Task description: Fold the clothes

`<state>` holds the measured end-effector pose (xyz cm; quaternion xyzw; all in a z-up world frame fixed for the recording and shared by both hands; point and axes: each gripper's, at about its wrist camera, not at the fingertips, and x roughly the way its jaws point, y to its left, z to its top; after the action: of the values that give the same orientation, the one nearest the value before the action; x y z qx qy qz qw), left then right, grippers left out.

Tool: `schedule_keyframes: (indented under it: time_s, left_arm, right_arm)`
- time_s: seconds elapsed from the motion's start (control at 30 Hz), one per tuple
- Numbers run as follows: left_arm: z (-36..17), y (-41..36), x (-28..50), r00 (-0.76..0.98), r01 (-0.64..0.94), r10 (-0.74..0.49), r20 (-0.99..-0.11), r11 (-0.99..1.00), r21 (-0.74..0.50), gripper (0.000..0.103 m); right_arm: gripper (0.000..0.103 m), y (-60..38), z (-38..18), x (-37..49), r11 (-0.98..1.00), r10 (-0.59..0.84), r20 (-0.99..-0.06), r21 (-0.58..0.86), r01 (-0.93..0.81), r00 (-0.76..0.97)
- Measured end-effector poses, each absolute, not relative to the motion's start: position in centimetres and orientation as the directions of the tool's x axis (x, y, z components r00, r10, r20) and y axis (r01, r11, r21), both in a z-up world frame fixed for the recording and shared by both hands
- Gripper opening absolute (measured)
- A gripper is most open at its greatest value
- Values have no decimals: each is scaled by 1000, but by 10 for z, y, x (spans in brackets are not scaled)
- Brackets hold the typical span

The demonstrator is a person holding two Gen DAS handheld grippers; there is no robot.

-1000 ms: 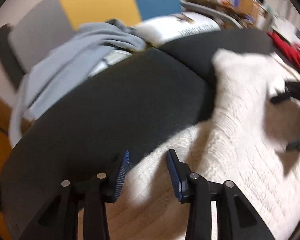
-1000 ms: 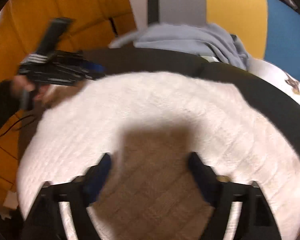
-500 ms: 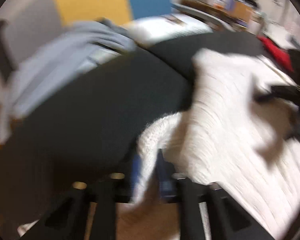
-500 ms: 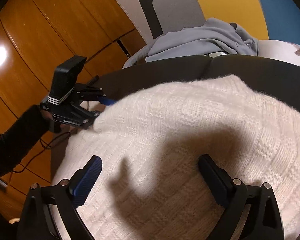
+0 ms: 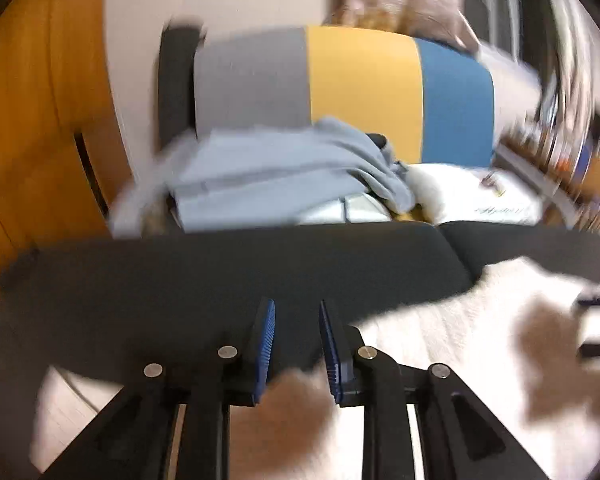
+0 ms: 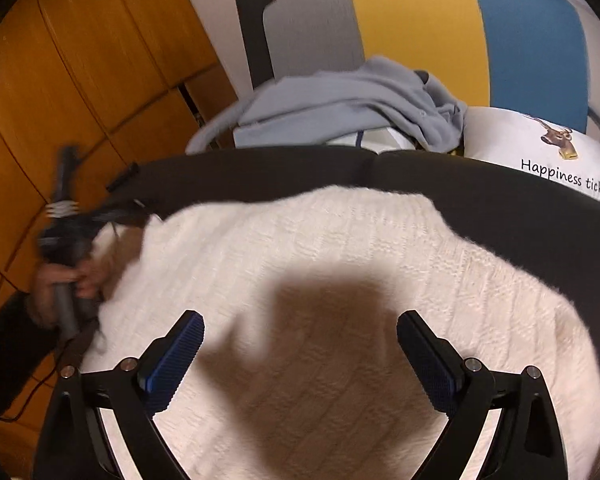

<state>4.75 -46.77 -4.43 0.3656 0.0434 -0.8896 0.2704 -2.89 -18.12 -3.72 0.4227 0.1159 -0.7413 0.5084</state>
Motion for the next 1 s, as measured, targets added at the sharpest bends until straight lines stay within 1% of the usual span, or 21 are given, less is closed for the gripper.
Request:
schedule_keyframes:
  time_s: [0.03, 0.07, 0.1, 0.13, 0.17, 0.2, 0.23, 0.27, 0.33, 0.37, 0.4, 0.43, 0.53, 0.63, 0.7, 0.73, 0.8, 0.83, 0.9, 0.97, 1.0]
  left_arm:
    - [-51, -474, 26, -543, 494, -412, -731, -861, 119, 24]
    - [-58, -481, 9, -521, 463, -337, -784, -883, 72, 24]
    - [-67, -485, -4, -518, 401, -215, -828, -916, -13, 24]
    - [-74, -485, -11, -510, 343, -113, -853, -936, -81, 24]
    - [-80, -477, -12, -491, 274, -48, -870, -956, -102, 24]
    - [-87, -466, -14, -456, 176, 23, -890, -978, -116, 35]
    - [-90, -453, -12, -445, 93, 42, -894, -991, -93, 39]
    - [-91, -438, -6, -463, 25, 17, -886, -999, -33, 40]
    - [-91, -419, 5, -487, -42, 19, -873, -999, 2, 40]
    - [-90, -409, 10, -499, -49, 8, -866, -999, 19, 34]
    - [-89, -399, 14, -514, -40, -18, -857, -998, 45, 17]
    - [-88, -393, 19, -526, -20, -44, -849, -998, 64, 11]
    - [-77, -381, 32, -594, 99, -171, -786, -985, 140, 9]
    - [-43, -383, 60, -703, 371, -378, -602, -918, 143, 9]
    - [-33, -388, 69, -712, 482, -460, -530, -870, 108, 9]
    - [-35, -391, 65, -691, 514, -493, -529, -849, 119, 9]
    - [-56, -402, 42, -606, 532, -516, -606, -829, 173, 11]
    - [-68, -410, 34, -561, 537, -502, -658, -826, 172, 11]
    - [-78, -428, 39, -499, 593, -480, -722, -796, 119, 11]
    - [-68, -435, 59, -503, 659, -491, -712, -750, 52, 12]
    - [-60, -432, 74, -517, 678, -508, -689, -734, 33, 17]
  right_arm:
    - [99, -186, -38, -36, -468, -639, -756, 237, 851, -141]
    - [99, -191, -42, -46, -495, -621, -768, 231, 837, -155]
    - [101, -195, -49, -55, -517, -602, -787, 253, 818, -137]
    - [101, -199, -58, -63, -533, -582, -806, 283, 797, -104]
    - [101, -201, -68, -67, -544, -558, -826, 293, 786, -78]
    - [101, -198, -72, -62, -536, -551, -830, 271, 800, -88]
    - [102, -192, -74, -53, -520, -553, -825, 238, 820, -111]
    - [103, -187, -75, -43, -504, -557, -820, 204, 839, -135]
    - [103, -171, -78, -25, -488, -583, -795, 174, 856, -170]
    - [103, -162, -79, -16, -481, -597, -780, 162, 861, -187]
    - [103, -155, -78, -11, -481, -608, -773, 175, 859, -183]
    - [103, -149, -77, -9, -487, -619, -766, 202, 849, -173]
    - [103, -137, -78, -11, -495, -652, -743, 267, 827, -151]
    - [103, -146, -80, -17, -570, -625, -756, 270, 776, -195]
    - [103, -160, -82, -17, -619, -579, -776, 217, 755, -252]
    - [103, -170, -83, -17, -633, -558, -783, 189, 751, -274]
    - [103, -189, -85, -18, -645, -532, -791, 147, 750, -302]
    - [103, -199, -87, -20, -643, -521, -795, 126, 756, -311]
    - [103, -212, -90, -25, -646, -485, -806, 68, 760, -340]
    - [103, -223, -92, -30, -648, -446, -815, 9, 761, -371]
    - [103, -226, -93, -34, -651, -441, -815, 3, 759, -375]
